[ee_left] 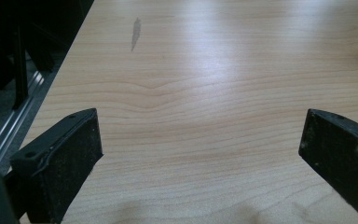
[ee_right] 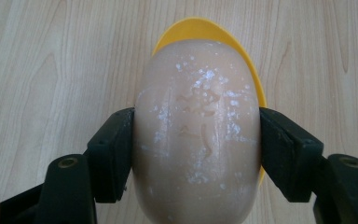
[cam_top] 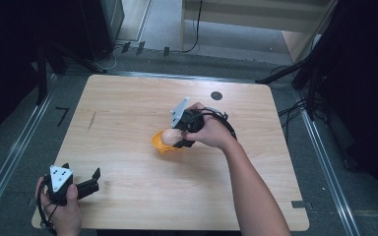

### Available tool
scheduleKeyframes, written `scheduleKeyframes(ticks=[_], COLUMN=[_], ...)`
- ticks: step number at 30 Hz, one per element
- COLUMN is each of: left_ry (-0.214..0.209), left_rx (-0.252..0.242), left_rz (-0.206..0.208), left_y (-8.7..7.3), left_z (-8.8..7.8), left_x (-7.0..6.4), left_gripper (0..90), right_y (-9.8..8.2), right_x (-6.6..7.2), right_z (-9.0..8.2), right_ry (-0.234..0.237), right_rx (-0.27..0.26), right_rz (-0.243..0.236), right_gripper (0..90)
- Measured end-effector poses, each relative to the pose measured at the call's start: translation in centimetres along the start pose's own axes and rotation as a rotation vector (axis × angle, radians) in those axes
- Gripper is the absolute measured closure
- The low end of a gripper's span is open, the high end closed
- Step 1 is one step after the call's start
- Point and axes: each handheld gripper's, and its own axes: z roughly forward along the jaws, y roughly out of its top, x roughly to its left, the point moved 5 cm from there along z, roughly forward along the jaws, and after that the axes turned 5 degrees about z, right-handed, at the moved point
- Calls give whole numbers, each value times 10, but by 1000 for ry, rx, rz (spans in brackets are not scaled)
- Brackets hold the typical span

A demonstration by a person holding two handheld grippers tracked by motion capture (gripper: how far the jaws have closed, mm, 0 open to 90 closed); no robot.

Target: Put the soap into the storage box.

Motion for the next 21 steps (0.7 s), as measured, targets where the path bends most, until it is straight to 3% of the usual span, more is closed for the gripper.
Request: scheduleKeyframes(ticks=[21], left_ry=[-5], left_rx=[-1], left_rz=[-10], left_y=[0], left_z=[0], left_x=[1], left_gripper=[0], right_y=[5], right_x=[-9], right_z=[17], right_ry=[29], right_rx=[34], right_rz=[7], right_gripper=[329])
